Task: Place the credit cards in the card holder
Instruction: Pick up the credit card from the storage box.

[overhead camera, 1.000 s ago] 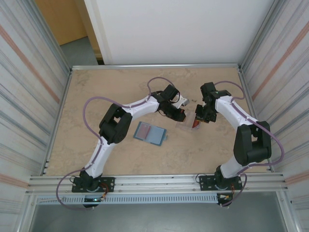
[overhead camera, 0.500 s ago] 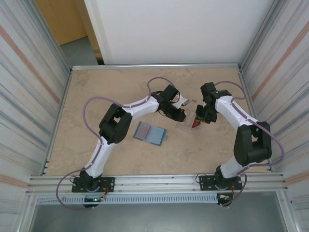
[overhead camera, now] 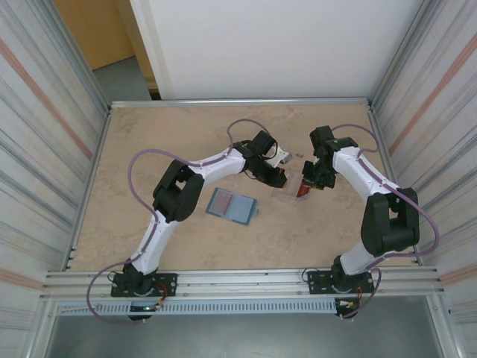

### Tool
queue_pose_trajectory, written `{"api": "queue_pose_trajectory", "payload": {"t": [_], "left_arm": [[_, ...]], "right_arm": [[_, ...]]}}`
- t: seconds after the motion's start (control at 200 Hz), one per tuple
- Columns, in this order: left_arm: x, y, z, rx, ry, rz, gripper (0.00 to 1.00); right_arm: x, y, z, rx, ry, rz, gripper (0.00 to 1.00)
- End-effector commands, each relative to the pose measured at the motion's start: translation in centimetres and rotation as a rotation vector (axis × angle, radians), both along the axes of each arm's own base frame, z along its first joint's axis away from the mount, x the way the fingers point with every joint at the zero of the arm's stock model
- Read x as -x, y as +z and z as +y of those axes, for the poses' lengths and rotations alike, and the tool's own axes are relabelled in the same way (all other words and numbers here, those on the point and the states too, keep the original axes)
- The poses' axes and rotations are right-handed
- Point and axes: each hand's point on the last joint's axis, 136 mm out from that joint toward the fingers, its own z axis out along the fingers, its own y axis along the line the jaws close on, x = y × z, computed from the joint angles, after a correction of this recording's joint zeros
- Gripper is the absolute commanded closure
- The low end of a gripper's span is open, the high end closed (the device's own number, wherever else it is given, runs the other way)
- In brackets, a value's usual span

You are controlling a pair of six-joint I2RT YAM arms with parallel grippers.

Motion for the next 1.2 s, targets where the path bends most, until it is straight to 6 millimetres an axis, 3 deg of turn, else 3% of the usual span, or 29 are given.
{"api": "queue_pose_trajectory", "payload": {"t": [0.0, 0.346, 0.621, 0.827, 1.193], "left_arm": [[1.49, -3.13, 1.20, -0.087, -0.005, 0.056, 1.00], [1.52, -3.26, 1.20, -0.088, -0.006, 0.056, 1.00], [1.56, -3.23, 1.17, -0.087, -0.005, 0.056, 1.00], [1.61, -3.25, 1.16, -0.088, -0.007, 0.056, 1.00], [1.56, -3.24, 1.16, -0.087, -0.005, 0.056, 1.00]], "right_arm": [[0.95, 1.09, -1.03, 0.039, 0.007, 0.013, 0.85], [0.84, 0.98, -0.88, 0.035, 0.011, 0.018, 0.87], [0.77, 1.13, -0.65, 0.039, 0.018, 0.016, 0.80], [0.78, 1.12, -0.48, 0.036, 0.022, 0.018, 0.86], [0.80, 1.44, -0.43, 0.039, 0.024, 0.015, 0.85]]}}
